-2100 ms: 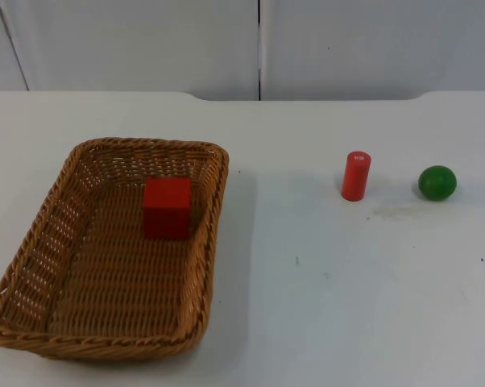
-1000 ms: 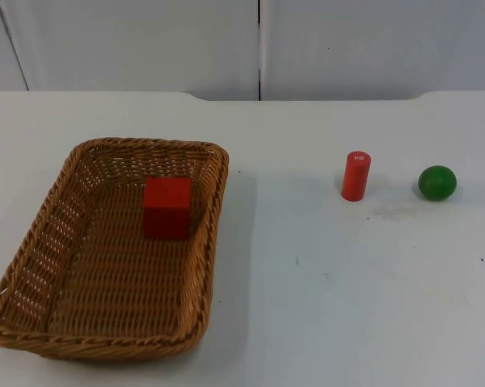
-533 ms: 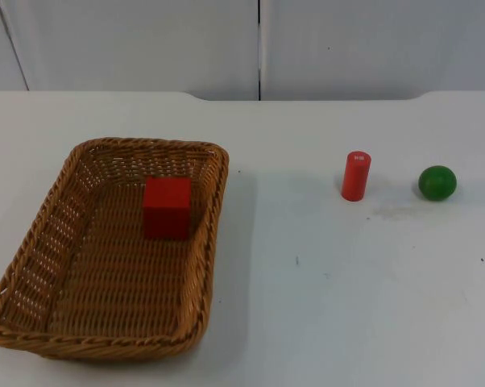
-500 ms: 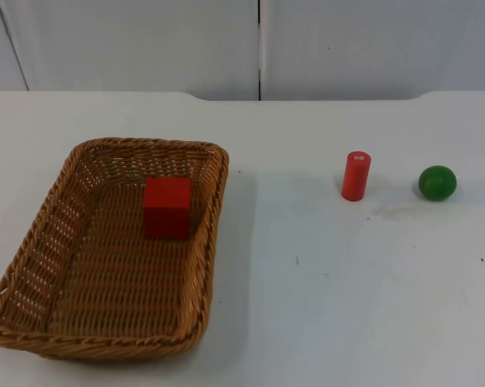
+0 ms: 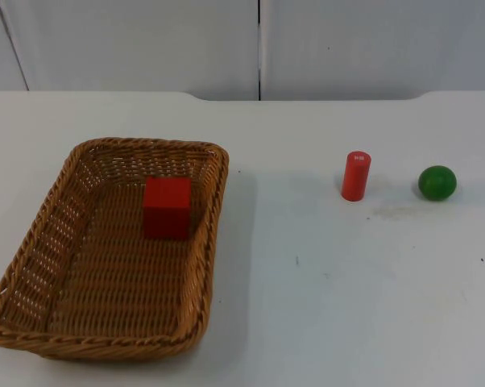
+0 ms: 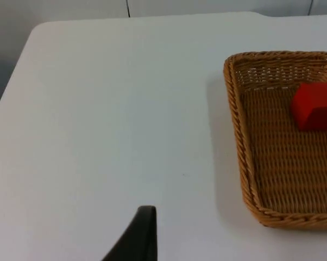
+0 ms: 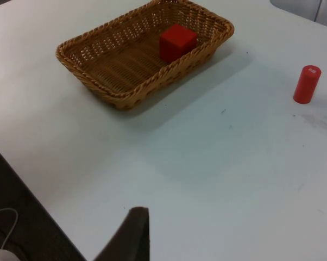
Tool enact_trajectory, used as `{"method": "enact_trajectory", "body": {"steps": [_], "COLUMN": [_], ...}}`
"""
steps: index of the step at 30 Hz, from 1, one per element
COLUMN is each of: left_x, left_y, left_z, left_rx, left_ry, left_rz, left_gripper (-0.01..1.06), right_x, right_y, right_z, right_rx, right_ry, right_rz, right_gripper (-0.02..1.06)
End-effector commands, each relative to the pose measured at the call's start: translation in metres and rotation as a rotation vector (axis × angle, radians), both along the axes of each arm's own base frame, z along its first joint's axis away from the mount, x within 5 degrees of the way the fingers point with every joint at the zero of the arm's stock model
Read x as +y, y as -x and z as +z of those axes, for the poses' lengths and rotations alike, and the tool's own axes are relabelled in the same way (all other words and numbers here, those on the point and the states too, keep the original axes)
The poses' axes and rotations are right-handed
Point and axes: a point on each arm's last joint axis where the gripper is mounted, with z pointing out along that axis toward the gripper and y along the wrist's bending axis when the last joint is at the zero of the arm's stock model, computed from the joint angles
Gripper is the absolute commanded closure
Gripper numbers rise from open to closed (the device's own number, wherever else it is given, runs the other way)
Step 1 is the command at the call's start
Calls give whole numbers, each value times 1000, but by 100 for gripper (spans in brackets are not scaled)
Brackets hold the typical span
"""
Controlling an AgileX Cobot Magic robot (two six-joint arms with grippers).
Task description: Pick up the basket with the left hand and place the object to the left of the red cylinder into the basket with the right hand.
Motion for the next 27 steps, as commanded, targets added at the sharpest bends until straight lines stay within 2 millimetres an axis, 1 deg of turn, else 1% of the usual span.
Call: {"method": "enact_trajectory", "body": {"steps": [1, 7, 12, 27], "left_x": [0, 0, 0, 0], "left_y": [0, 0, 0, 0], "left_z": [-1, -1, -1, -1], "left_rx": [0, 0, 0, 0], "left_ry": [1, 1, 1, 1], "left_rz": [8, 8, 8, 8], "left_gripper": [0, 0, 0, 0], "right_x": [0, 1, 1, 2], "right_y": [0, 0, 1, 1], "right_z": [-2, -2, -2, -2], "right_rx": [0, 1, 2, 2], "right_ry": [0, -1, -3, -3], "right_rz": [-4, -55, -140, -316], "right_gripper": [-1, -1, -1, -1]}}
